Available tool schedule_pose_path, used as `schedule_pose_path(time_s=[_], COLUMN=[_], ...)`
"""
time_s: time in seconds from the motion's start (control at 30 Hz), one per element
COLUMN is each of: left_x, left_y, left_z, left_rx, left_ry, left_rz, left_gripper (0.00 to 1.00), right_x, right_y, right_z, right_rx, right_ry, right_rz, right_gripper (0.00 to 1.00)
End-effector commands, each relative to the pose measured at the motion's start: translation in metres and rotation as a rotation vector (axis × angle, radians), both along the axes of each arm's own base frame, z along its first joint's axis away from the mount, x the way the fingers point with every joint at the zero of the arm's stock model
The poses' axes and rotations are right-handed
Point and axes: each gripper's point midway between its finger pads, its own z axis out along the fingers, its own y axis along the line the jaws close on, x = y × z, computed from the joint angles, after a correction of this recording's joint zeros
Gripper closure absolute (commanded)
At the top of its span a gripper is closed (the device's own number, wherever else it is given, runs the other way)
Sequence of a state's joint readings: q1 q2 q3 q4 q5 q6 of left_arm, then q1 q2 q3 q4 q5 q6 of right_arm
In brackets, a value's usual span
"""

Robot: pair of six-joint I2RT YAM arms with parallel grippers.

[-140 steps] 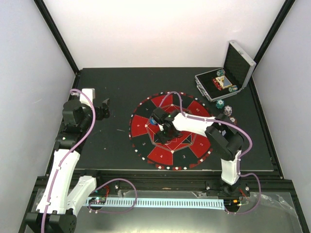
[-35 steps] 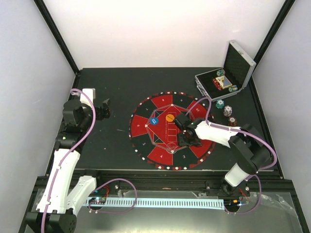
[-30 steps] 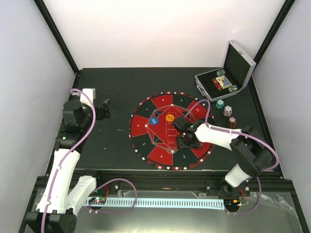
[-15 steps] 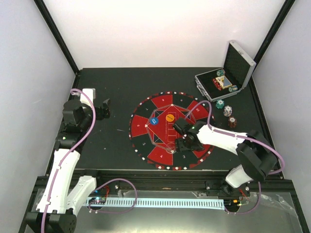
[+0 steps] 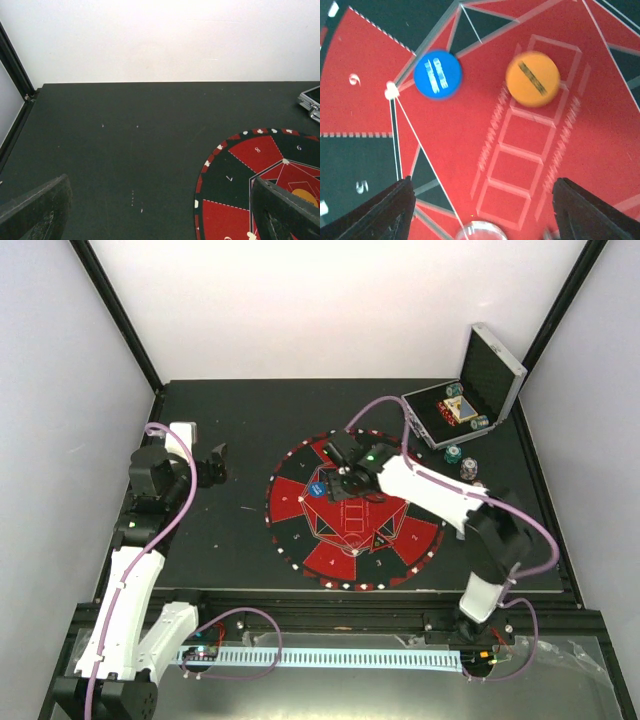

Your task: Distribute texas hold em gaming equipment

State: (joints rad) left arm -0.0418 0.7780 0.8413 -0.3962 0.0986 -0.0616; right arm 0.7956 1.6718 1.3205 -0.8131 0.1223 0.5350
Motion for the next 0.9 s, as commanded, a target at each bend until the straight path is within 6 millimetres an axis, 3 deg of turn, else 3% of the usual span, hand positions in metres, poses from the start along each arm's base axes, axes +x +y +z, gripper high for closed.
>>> schedule_pose_path(time_s=[0.0,0.2,0.43,0.57,0.87], left_x=[-0.003,-0.002,-0.001,-0.001,0.000], left_y=[-0.006,-0.007,-0.008,-0.008,-0.008], left_z=[0.003,0.002,0.000,-0.001,-0.002], left_rx=[-0.011,-0.013,-0.015,-0.017,-0.018], left_ry=[-0.010,-0.007,-0.001,0.002,0.008], left_rz=[-0.028,-0.031,-0.035,-0.034,-0.039], left_gripper=[0.01,0.01,0.01,0.01,0.01], right_x=[0.040,0.075,0.087,0.088,0.074], right_y=[0.035,0.066,0.077,0.078,0.092], right_z=[-0.018,-0.056,-0.087,-0.101,-0.104], right_rx=[-0.022,-0.013,0.005,-0.001,0.085], right_ry=[-0.039,-0.004,0.028,0.057,0.105], right_rz=[0.061,0.063,0.072,0.073,0.131], right_gripper=[0.26,0.37,0.43,0.44,0.48])
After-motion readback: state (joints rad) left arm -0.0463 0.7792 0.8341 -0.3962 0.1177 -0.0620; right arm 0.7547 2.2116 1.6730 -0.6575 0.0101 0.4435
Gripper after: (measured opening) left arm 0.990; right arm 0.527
